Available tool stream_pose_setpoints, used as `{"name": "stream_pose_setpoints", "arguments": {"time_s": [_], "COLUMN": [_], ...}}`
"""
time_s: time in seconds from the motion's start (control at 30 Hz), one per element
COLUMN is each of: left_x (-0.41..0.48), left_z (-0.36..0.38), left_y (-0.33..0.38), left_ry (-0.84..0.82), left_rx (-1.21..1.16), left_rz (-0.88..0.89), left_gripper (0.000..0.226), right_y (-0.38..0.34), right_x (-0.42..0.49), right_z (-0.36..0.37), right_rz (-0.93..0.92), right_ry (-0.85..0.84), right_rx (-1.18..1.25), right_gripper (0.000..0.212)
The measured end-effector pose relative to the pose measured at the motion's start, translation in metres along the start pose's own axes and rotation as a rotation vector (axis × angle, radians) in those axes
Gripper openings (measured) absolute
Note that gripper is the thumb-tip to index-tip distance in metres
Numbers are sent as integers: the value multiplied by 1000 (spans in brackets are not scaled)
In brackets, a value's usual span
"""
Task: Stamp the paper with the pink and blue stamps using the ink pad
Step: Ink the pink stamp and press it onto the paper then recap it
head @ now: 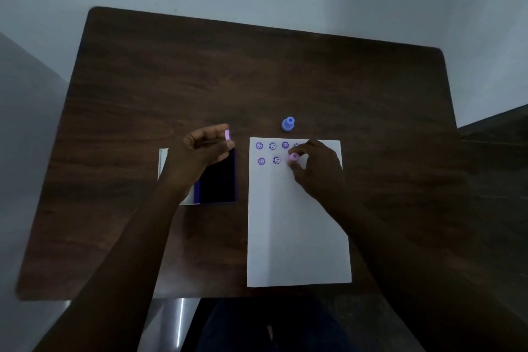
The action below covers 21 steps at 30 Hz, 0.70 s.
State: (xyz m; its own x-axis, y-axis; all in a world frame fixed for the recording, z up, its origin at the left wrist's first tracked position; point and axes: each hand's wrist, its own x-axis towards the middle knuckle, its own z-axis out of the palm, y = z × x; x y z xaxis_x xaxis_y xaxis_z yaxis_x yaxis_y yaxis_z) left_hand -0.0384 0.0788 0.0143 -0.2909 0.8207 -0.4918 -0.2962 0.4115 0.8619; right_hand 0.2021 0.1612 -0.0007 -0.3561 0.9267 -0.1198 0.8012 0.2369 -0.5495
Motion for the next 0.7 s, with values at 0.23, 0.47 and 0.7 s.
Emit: {"name": "stream_pose_setpoints", "arguments": {"time_s": [0.23,0.47,0.7], "left_x": [-2,-3,-8], "left_z": [-3,4,7], "left_y": [6,5,4], "left_ry": [-1,2,-38], "left_rx": [-14,-1,-8], "left_rz": [17,-20,-3], "left_gripper": [32,31,33], "right_y": [14,26,21], "right_x": [-19,-41,-35], "right_z": [-59,-60,-55], "right_rz": [618,940,902], "right_ry": [385,182,102], "right_rx": [1163,1633,1665], "right_gripper": [27,17,36]}}
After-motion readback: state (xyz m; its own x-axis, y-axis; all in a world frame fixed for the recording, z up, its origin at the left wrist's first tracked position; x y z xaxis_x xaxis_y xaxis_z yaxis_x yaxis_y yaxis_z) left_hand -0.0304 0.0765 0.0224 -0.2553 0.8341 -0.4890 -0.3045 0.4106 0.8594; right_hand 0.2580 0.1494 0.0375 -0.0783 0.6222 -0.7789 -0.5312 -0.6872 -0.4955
